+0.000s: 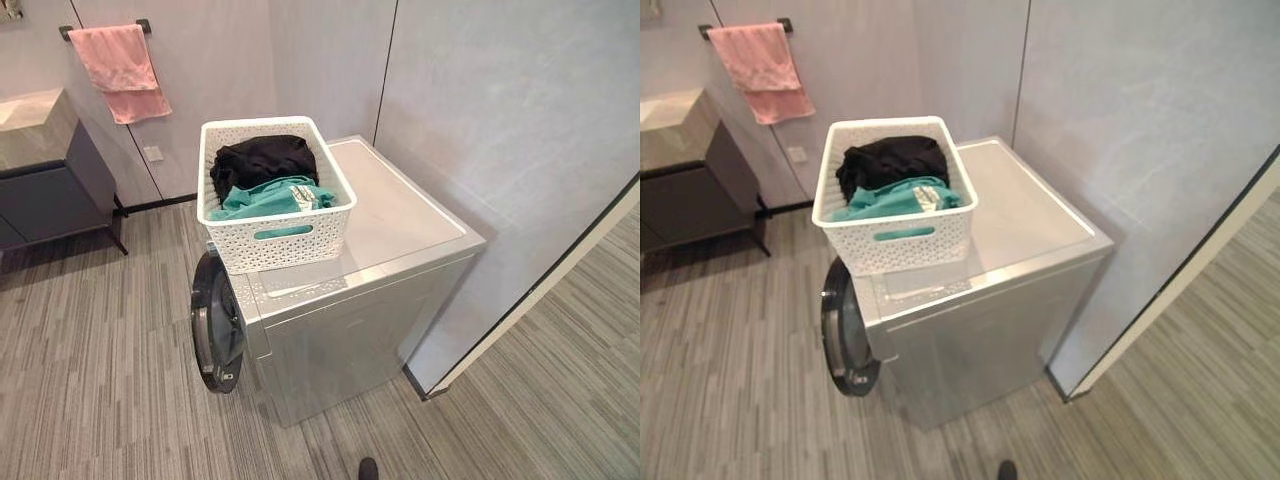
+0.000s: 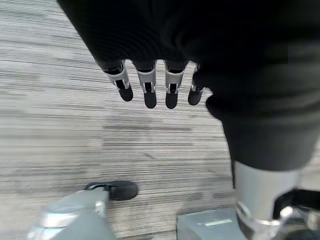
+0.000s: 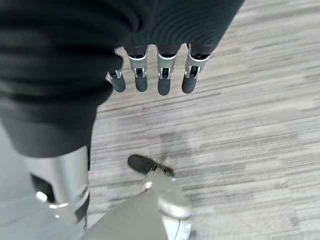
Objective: Grab the laundry basket,head to the washer,open it,put in the laundry and shut it.
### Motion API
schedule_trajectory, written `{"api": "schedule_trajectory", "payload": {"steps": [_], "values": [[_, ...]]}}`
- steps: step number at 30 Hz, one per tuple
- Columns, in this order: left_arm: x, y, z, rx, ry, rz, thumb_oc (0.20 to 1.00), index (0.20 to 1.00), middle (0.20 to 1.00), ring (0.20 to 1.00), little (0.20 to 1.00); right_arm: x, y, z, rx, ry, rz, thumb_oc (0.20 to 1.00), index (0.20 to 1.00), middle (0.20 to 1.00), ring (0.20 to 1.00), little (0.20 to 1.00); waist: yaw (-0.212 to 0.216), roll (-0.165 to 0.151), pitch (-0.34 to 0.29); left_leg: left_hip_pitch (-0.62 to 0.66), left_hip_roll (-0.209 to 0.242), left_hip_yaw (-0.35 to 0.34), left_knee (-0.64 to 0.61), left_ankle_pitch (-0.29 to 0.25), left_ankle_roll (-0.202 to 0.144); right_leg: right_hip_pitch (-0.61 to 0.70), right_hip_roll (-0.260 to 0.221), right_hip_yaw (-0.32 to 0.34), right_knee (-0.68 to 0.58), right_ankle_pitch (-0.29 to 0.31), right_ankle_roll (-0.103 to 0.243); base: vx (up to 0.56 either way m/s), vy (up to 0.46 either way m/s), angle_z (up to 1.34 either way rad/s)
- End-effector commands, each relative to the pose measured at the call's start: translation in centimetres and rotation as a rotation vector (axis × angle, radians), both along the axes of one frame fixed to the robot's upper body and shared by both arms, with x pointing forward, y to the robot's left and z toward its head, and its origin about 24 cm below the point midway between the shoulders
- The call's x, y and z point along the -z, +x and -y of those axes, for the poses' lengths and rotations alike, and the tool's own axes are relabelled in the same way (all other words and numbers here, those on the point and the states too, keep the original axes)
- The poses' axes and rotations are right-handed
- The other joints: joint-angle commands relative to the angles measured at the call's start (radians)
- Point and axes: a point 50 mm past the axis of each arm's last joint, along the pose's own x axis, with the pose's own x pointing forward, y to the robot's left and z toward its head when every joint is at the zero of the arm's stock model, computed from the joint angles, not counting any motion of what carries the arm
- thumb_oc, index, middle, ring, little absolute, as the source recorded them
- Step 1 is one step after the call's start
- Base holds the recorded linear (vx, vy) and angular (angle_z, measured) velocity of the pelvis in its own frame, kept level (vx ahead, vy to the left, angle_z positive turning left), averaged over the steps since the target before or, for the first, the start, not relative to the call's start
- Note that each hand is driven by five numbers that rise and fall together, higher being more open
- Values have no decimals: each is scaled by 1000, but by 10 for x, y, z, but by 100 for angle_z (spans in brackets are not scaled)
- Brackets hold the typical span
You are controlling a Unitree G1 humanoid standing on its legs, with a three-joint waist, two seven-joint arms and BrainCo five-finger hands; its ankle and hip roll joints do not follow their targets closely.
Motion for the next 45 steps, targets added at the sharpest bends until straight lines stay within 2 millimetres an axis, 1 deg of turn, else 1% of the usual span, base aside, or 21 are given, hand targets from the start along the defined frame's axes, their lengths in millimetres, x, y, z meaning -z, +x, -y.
{"api": "schedule_trajectory", "payload": {"steps": [1, 5, 9, 11, 12, 13, 15, 16, 17, 19, 20, 21, 25, 27, 30, 33, 35, 37, 39, 41, 45], "values": [[-6, 18, -13, 134, 74, -2, 1000, 1000, 1000, 1000, 1000, 0, 20, -9, -25, 20, 27, 1000, 1000, 1000, 1000, 1000, -12, -33, 28, 7, -9, -29, 8, -3, -4, 55, -54, 23, 22, 32, 75, -37, 114, -6], [-6, 31, -8, 266, 81, 3, 1000, 1000, 1000, 1000, 1000, -1, 30, -10, -64, 24, 48, 1000, 1000, 1000, 1000, 1000, -14, -43, 57, -30, -24, -17, 93, -38, 6, 45, -85, 35, 33, 74, 87, -76, 98, -10], [-6, 45, 0, 416, 89, 15, 1000, 1000, 1000, 1000, 1000, -5, 42, -9, -102, 17, 79, 1000, 1000, 1000, 1000, 1000, -23, -23, 69, -55, -52, 0, 81, -32, 19, -7, -127, 59, 41, 173, 113, -93, 142, -10], [-7, 52, 2, 463, 97, 25, 1000, 1000, 1000, 1000, 1000, -6, 50, -10, -115, 18, 104, 1000, 1000, 1000, 1000, 1000, -26, -10, 82, -70, -48, 13, 82, -25, 21, -34, -137, 37, 45, 187, 117, -147, 158, -12], [-6, 51, 4, 508, 95, 10, 1000, 1000, 1000, 1000, 1000, -7, 54, -12, -142, 19, 114, 1000, 1000, 1000, 1000, 1000, -27, -2, 95, -65, -50, 40, 74, -22, 22, -47, -129, -37, 52, 158, 112, -128, 229, -19], [-5, 49, 5, 548, 93, -10, 1000, 1000, 1000, 1000, 1000, -7, 56, -13, -160, 22, 118, 1000, 1000, 1000, 1000, 1000, -34, 9, 105, -58, -49, 50, 66, -19, 27, -58, -72, -45, 107, 82, 85, -106, 216, -34], [-5, 46, 3, 562, 98, -23, 1000, 1000, 1000, 1000, 1000, -7, 54, -13, -167, 18, 112, 1000, 1000, 1000, 1000, 1000, -37, 20, 114, -53, -52, 61, 61, -13, 35, -58, 7, -41, 179, -10, 50, -50, 132, -45], [-5, 46, 3, 562, 98, -23, 1000, 1000, 1000, 1000, 1000, -7, 54, -13, -167, 18, 112, 1000, 1000, 1000, 1000, 1000, -36, 19, 112, -56, -52, 63, 61, -12, 35, -62, 7, -39, 180, -9, 49, -87, 143, -50], [-6, 43, 0, 552, 100, -35, 1000, 1000, 1000, 1000, 1000, -6, 51, -12, -190, 12, 95, 1000, 1000, 1000, 1000, 1000, -23, 30, 123, -56, -49, 92, 62, -3, 33, -41, 42, -123, 221, -85, 20, -105, 99, -40], [-6, 44, 1, 553, 94, -32, 1000, 1000, 1000, 1000, 1000, -6, 49, -11, -209, 6, 86, 1000, 1000, 1000, 1000, 1000, -20, 36, 126, -67, -51, 117, 68, 4, 33, -27, 96, -136, 248, -142, -12, -65, 78, -65], [-5, 44, 2, 551, 89, -29, 1000, 1000, 1000, 1000, 1000, -6, 48, -10, -213, 1, 80, 1000, 1000, 1000, 1000, 1000, -19, 40, 127, -54, -54, 114, 69, -14, 24, -10, 95, -141, 233, -169, -12, 14, -58, -71], [-5, 49, 6, 562, 84, -15, 1000, 1000, 1000, 1000, 1000, -6, 40, -4, -202, -12, 50, 1000, 1000, 1000, 1000, 1000, -31, 49, 119, -65, -50, 125, 97, -4, 30, -9, 128, -82, 187, -149, -34, 43, -69, -50], [-4, 57, 13, 561, 71, 15, 1000, 1000, 1000, 1000, 1000, -6, 31, 3, -212, -37, 6, 1000, 1000, 1000, 1000, 1000, -33, 60, 103, -65, -51, 127, 133, -28, 29, 19, 132, -59, 133, -133, -36, 49, -58, -9], [-5, 67, 18, 572, 63, 52, 1000, 1000, 1000, 1000, 1000, -8, 30, 9, -201, -54, 3, 1000, 1000, 1000, 1000, 1000, -36, 48, 116, -117, -18, 130, 291, -41, 10, 31, 122, -48, 115, -125, -45, 20, -101, -17], [-5, 76, 25, 577, 60, 82, 1000, 1000, 1000, 1000, 1000, -13, 39, 16, -232, -83, 14, 1000, 1000, 1000, 1000, 1000, -11, 40, 143, -189, -9, -19, 431, 7, -29, 47, 128, 13, 107, -126, -63, 7, -4, -48], [-6, 79, 24, 599, 74, 81, 1000, 1000, 1000, 1000, 1000, -16, 43, 21, -209, -106, 48, 1000, 1000, 1000, 1000, 1000, -20, 39, 133, -203, 50, -10, 345, -2, -17, 69, 105, 36, 84, -129, -47, 92, 93, -80], [-6, 79, 23, 595, 82, 81, 1000, 1000, 1000, 1000, 1000, -17, 46, 22, -178, -106, 73, 1000, 1000, 1000, 1000, 1000, -19, 39, 125, -213, 54, -39, 314, 5, -17, 61, 99, 48, 90, -131, -43, 109, 124, -5], [-9, 87, 22, 572, 100, 108, 1000, 1000, 1000, 1000, 1000, -22, 55, 28, -138, -118, 130, 1000, 1000, 1000, 1000, 1000, -13, 62, 132, -217, 73, -191, 208, 64, -46, 52, 93, 97, 113, -143, -36, 139, 300, -30], [-10, 93, 22, 558, 102, 126, 1000, 1000, 1000, 1000, 1000, -24, 57, 30, -132, -122, 142, 1000, 1000, 1000, 1000, 1000, -12, 76, 137, -229, 77, -291, 183, 85, -62, 41, 86, 135, 127, -152, -31, 123, 333, -68], [-11, 97, 23, 546, 100, 142, 1000, 1000, 1000, 1000, 1000, -26, 64, 30, -142, -122, 154, 1000, 1000, 1000, 1000, 1000, -5, 79, 146, -240, 42, -380, 245, 52, -63, 21, 70, 179, 159, -156, -20, 92, 325, -53], [-9, 92, 25, 565, 92, 120, 1000, 1000, 1000, 1000, 1000, -26, 61, 32, -115, -119, 146, 1000, 1000, 1000, 1000, 1000, -24, 77, 137, -253, 6, -341, 320, -16, -43, 24, 14, 216, 150, -138, 16, 96, 363, -53]]}}
